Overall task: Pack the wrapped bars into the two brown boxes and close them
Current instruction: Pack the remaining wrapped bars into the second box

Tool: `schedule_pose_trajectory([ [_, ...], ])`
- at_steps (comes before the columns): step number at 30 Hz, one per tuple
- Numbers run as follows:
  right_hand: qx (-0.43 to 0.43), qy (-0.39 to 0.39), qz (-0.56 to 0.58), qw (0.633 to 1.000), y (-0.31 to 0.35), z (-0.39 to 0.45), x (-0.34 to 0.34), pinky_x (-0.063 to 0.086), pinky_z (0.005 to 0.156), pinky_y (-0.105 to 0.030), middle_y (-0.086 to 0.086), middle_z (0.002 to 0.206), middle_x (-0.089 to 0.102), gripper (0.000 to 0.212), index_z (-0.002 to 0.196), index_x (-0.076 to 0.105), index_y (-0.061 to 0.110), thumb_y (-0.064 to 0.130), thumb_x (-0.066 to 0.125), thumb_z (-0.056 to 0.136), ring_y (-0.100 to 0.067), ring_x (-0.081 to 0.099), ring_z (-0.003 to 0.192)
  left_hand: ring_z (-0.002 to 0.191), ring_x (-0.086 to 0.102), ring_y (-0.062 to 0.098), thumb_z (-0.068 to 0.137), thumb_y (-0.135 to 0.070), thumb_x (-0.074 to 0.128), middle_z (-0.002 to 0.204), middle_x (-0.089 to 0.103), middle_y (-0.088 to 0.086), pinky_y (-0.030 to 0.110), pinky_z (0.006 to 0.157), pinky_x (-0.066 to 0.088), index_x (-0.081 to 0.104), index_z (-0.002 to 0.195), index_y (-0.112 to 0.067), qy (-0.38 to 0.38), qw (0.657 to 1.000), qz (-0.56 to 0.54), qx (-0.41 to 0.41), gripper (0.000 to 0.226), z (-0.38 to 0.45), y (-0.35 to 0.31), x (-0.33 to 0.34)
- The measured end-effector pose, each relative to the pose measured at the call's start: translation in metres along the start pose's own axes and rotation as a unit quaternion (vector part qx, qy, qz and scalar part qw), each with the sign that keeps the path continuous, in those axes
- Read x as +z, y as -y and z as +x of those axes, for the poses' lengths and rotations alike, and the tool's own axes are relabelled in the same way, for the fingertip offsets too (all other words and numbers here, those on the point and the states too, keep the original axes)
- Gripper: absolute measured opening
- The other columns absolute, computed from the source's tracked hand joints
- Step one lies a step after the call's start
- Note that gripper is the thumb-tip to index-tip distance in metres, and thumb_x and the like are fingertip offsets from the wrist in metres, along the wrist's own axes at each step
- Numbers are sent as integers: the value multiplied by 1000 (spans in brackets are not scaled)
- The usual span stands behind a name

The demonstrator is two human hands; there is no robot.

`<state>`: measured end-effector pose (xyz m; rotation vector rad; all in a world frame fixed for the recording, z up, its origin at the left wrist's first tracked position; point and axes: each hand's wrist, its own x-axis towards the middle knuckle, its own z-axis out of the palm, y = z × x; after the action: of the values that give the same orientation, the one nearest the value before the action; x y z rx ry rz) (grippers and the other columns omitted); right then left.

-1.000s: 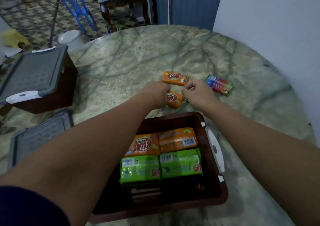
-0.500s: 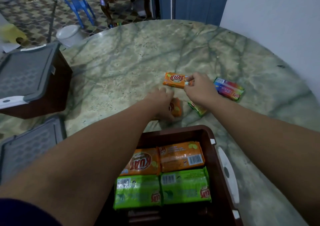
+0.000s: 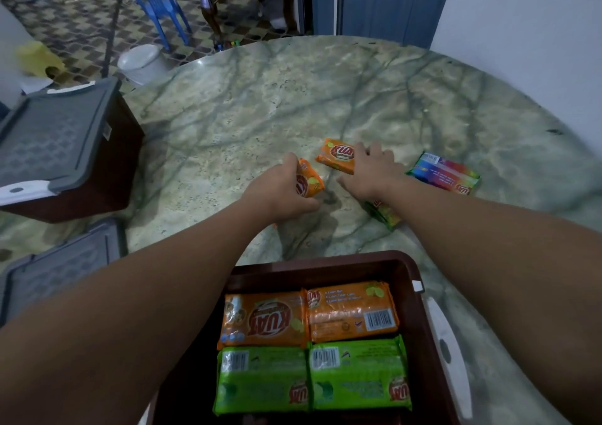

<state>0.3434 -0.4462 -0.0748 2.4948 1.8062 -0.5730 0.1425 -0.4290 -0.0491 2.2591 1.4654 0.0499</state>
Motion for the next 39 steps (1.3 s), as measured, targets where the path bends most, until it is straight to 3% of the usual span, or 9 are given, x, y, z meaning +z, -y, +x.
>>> schedule_pose_trajectory([
  [3,10,-44,-38,998,6,-4,5,33,110,-53,-18,150,33,74,148,37,15,64,53,95,-37,33,137,87,62,22,72,-51,78,101,60,3,44,74,58,40,111,-21,-3,1000,10,4,62,0,-1,2],
  [8,-7,-20,14,1000,15,-4,6,41,103,-51,-14,144,38,90,146,32,10,57,73,81,-34,40,131,85,60,21,72,-51,78,98,58,1,39,69,55,39,108,-22,-4,1000,9,6,60,1,0,5],
  [14,-12,-25,13,1000,21,-5,11,42,103,-48,-16,144,38,70,140,45,12,50,70,88,-36,41,131,85,60,22,72,-52,78,99,59,3,41,69,55,38,109,-22,-5,1000,6,5,63,-1,6,4],
  [19,32,-62,136,988,23,-21,-1,44,86,-39,-17,142,34,88,145,32,9,57,72,82,-36,52,121,77,62,20,73,-65,67,91,62,0,41,66,56,39,107,-24,-49,999,-10,-6,61,-11,8,-4],
  [21,45,-75,198,976,26,-30,-11,46,87,-38,-16,141,31,92,147,28,9,59,69,81,-36,53,119,75,61,19,75,-65,64,88,62,-1,39,64,55,40,106,-24,-60,998,-17,-8,57,-17,5,-13],
  [27,13,-131,266,955,40,-70,-40,48,91,-44,-13,130,43,77,134,35,8,55,67,81,-33,54,111,77,61,19,74,-56,57,90,62,-2,39,68,54,44,107,-27,-85,996,-26,-2,45,-42,-8,-42],
  [33,-45,-200,287,936,50,-134,-49,46,79,-37,-5,121,43,69,126,38,13,50,71,79,-24,54,97,72,60,19,70,-56,58,83,61,-3,35,59,46,44,98,-28,-126,991,-46,29,42,-95,-21,-57],
  [35,-73,-219,277,933,50,-151,-46,47,77,-35,-5,121,44,70,127,38,14,48,73,78,-23,55,96,74,59,17,70,-57,59,87,60,-4,38,62,51,45,104,-30,-126,990,-56,41,45,-114,-22,-56],
  [39,-121,-247,240,931,45,-189,-31,43,79,-32,-3,120,45,74,133,41,12,45,75,76,-24,55,103,91,60,22,73,-62,60,113,56,-2,40,76,54,38,135,-31,-117,992,-15,49,73,-162,-18,-44],
])
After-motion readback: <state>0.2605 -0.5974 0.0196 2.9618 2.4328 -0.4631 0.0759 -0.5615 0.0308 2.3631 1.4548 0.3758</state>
